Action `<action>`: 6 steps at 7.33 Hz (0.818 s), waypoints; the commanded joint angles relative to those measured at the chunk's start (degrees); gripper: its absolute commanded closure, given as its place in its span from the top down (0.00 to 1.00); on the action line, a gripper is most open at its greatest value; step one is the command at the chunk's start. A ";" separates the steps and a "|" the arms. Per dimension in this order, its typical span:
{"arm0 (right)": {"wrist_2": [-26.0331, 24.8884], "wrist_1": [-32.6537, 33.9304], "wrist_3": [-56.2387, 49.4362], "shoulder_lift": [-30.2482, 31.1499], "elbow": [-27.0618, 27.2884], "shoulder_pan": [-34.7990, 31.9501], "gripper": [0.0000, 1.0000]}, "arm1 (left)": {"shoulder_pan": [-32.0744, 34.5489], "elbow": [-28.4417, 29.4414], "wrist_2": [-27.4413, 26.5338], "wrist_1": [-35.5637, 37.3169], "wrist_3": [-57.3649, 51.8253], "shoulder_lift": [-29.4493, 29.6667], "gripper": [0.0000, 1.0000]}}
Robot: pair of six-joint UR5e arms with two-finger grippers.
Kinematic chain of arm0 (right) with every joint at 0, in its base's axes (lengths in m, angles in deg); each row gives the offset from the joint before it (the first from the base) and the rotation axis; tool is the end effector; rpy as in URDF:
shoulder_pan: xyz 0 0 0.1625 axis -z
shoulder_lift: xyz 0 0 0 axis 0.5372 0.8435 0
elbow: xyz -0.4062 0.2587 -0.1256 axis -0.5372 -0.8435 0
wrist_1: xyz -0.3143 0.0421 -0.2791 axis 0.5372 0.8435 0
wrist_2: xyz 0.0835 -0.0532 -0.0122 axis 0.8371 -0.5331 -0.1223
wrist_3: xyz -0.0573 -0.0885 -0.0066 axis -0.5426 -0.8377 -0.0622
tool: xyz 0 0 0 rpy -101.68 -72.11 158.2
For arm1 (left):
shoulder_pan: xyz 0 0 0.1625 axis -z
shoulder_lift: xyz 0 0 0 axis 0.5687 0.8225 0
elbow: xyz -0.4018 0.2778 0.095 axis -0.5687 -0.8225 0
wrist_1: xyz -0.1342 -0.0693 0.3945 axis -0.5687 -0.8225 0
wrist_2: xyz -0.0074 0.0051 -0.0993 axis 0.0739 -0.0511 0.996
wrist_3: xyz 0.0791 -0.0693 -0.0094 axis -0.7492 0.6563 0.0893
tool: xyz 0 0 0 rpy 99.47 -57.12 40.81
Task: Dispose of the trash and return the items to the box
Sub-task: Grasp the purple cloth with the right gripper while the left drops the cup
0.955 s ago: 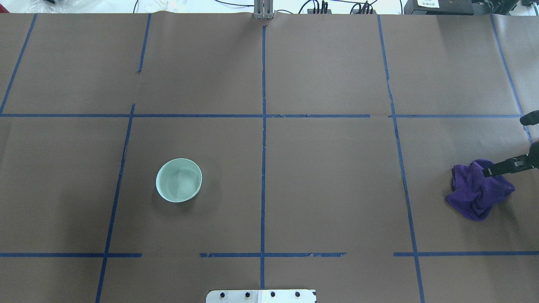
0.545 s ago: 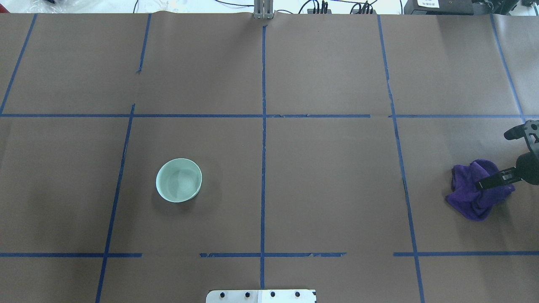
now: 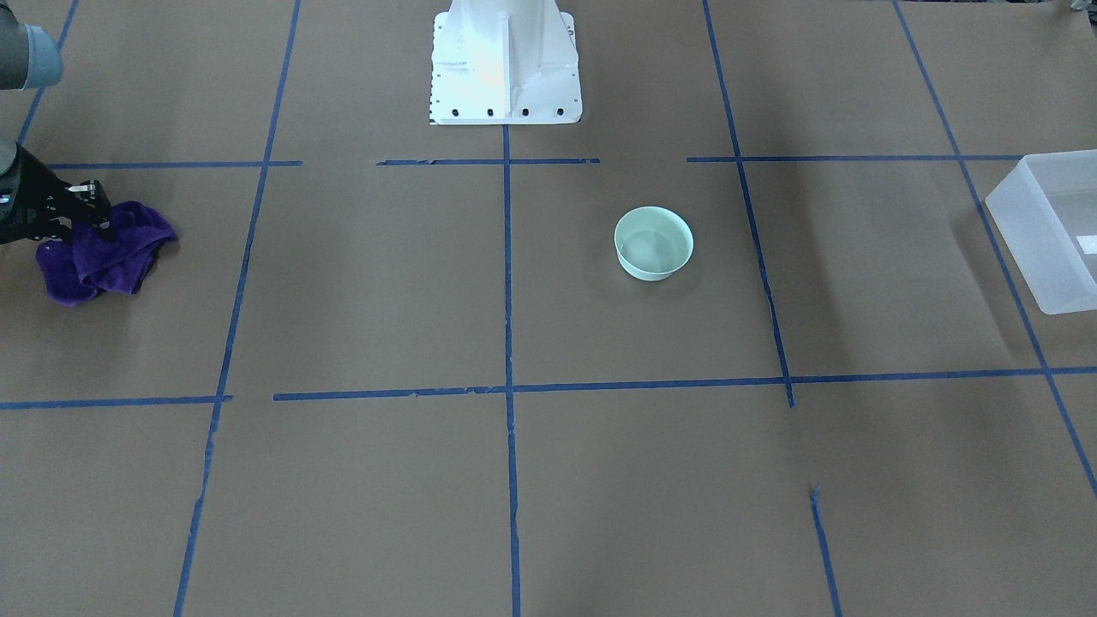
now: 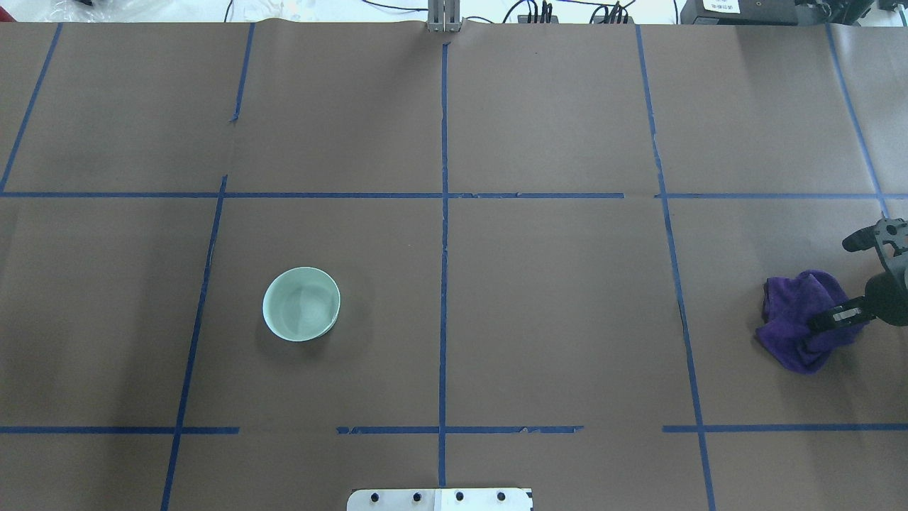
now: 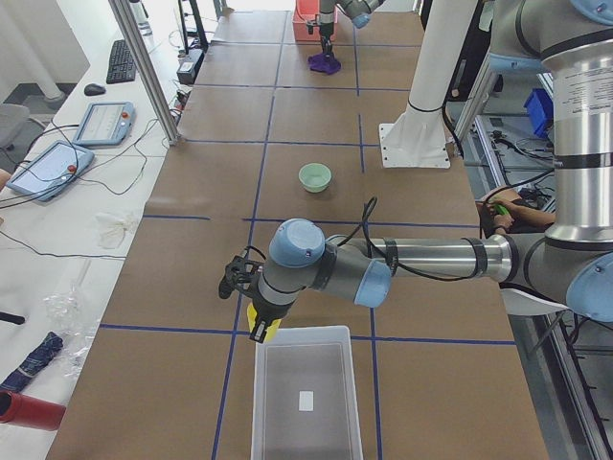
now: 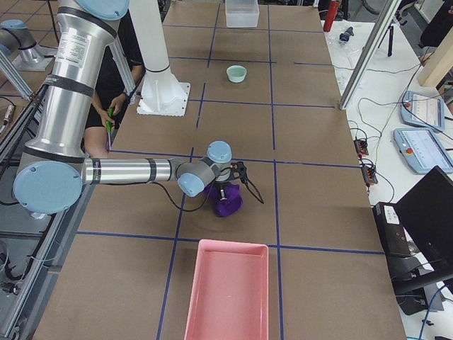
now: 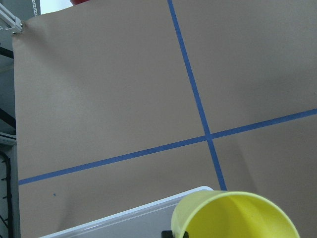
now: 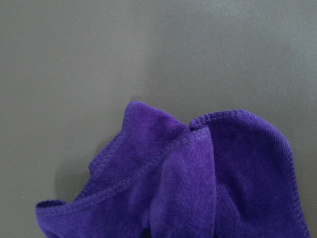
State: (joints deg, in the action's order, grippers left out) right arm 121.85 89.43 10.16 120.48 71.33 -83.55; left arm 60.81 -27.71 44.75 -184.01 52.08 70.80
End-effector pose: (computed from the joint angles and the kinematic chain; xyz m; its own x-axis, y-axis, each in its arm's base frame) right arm -0.1917 -0.3519 0.6910 0.6471 -0.2644 0.7151 0.1824 0.9644 0.1915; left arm -0.1106 -0.4413 0.7156 0.8051 0.2104 -0.5546 0.0070 0.9316 0.3635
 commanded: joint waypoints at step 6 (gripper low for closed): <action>1.83 23.13 -1.07 1.63 22.97 -11.75 0.00 | -0.55 8.00 0.63 -0.50 1.50 -2.08 0.00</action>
State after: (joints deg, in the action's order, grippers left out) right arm 123.48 107.06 9.76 122.25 89.42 -91.53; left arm 60.82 -20.64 45.08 -184.50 53.10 69.11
